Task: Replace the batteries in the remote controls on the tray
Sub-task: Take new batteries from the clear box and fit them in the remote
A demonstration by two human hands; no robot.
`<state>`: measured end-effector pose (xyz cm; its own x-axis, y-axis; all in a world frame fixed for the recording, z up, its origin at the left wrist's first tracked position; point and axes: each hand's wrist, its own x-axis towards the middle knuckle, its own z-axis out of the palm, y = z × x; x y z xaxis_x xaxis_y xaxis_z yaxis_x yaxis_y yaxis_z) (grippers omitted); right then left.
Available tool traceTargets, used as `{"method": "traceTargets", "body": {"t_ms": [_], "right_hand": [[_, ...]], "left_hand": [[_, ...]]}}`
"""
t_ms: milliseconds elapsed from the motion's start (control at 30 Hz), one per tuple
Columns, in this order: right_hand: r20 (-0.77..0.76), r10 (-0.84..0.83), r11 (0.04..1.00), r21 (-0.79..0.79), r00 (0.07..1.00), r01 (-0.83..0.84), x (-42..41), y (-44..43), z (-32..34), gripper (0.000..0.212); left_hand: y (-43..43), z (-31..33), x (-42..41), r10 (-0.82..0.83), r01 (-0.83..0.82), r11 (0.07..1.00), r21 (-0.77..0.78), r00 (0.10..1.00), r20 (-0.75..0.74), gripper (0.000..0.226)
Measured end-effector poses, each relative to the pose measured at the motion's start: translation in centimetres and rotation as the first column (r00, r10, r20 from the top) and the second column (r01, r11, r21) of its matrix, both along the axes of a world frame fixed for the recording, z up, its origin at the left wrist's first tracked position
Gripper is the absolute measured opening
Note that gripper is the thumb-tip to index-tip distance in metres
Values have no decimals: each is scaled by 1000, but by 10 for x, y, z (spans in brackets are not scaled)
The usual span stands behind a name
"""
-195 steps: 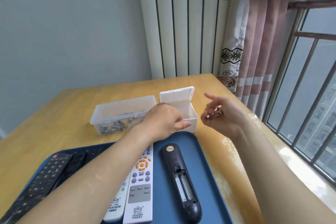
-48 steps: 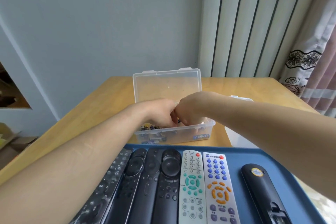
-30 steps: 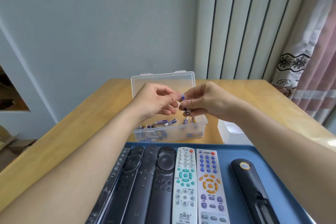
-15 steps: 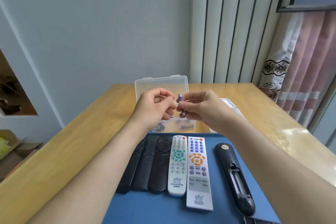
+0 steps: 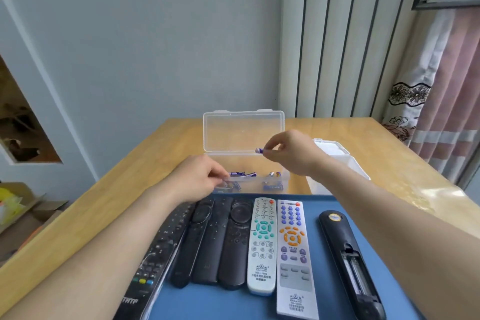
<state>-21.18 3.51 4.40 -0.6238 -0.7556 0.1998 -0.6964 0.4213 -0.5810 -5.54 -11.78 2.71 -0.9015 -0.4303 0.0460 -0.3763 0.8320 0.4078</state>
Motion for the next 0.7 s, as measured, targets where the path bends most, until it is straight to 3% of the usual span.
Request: {"method": "traceTargets", "body": {"t_ms": [67, 133, 233, 400, 700], "right_hand": [[-156, 69, 985, 170, 985, -42, 0, -7, -2, 21], [-215, 127, 954, 294, 968, -60, 0, -10, -3, 22], [-203, 175, 929, 359, 963, -92, -1, -13, -5, 24], [-173, 231, 888, 439, 957, -135, -4, -18, -7, 24], [-146, 298, 801, 576, 943, -163, -12, -45, -7, 22]], "left_hand": [[-2, 7, -3, -9, 8, 999, 31, 999, 44, 22], [-3, 15, -11, -5, 5, 998, 70, 1000, -3, 25], [-2, 22, -30, 13, -7, 995, 98, 999, -51, 30], [-15, 15, -52, -56, 65, 997, -39, 977, 207, 29], [-31, 11, -56, -63, 111, 982, -150, 953, 297, 26]]}}
